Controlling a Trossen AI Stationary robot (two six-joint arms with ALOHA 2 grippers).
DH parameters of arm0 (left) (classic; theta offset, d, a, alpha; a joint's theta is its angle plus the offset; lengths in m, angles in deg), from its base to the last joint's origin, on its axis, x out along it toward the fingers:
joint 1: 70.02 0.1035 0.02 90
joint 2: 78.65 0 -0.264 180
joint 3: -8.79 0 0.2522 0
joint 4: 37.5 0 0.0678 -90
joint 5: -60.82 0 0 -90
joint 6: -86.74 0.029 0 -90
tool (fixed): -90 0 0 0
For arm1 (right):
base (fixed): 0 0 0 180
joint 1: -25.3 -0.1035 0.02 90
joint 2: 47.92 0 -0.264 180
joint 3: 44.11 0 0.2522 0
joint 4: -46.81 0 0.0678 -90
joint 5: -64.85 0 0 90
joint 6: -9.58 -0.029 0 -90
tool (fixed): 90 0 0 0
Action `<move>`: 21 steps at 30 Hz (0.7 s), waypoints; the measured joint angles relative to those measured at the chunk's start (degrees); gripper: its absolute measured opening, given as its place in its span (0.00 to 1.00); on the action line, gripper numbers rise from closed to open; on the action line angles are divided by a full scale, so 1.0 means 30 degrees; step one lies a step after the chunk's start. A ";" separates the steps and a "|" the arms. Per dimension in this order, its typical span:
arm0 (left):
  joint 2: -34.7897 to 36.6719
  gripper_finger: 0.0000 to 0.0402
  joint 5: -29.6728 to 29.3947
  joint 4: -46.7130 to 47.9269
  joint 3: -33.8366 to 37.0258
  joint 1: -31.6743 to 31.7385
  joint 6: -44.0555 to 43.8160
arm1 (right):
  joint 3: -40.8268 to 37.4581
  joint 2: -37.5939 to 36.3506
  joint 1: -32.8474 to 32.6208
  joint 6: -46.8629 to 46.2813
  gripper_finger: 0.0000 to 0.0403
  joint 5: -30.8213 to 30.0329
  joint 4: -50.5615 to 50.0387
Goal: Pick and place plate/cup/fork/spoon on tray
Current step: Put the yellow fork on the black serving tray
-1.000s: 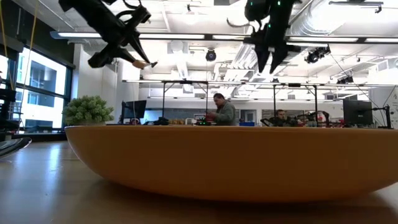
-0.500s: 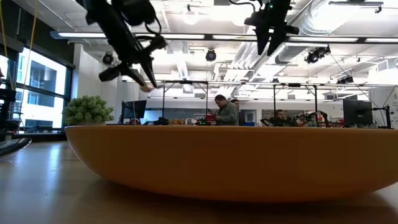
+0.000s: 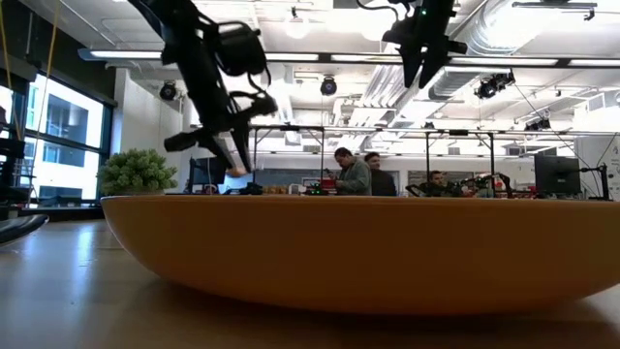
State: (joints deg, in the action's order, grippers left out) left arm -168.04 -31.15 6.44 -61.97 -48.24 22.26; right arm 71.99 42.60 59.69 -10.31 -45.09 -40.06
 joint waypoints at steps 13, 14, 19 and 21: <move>-0.2388 0.14 0.0151 0.0037 0.0000 -0.0291 -0.1006 | -0.0015 0.0001 0.0000 0.0304 0.43 -0.0359 0.0017; -0.2488 0.14 0.0182 0.0019 0.0000 -0.0291 -0.1110 | -0.0015 0.0000 0.0000 0.0304 0.43 -0.0359 0.0017; -0.2921 0.14 0.0230 0.0180 0.0000 -0.0291 -0.1434 | -0.0015 0.0005 0.0000 0.0661 0.43 -0.0366 0.0020; -0.2886 0.14 0.0062 0.0382 0.0000 -0.0291 -0.1470 | -0.0015 0.0007 0.0000 0.0668 0.43 -0.0366 0.0025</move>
State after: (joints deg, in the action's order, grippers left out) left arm -176.69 -30.96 7.59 -61.97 -49.11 17.85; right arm 71.95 42.62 59.69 -8.31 -46.18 -39.98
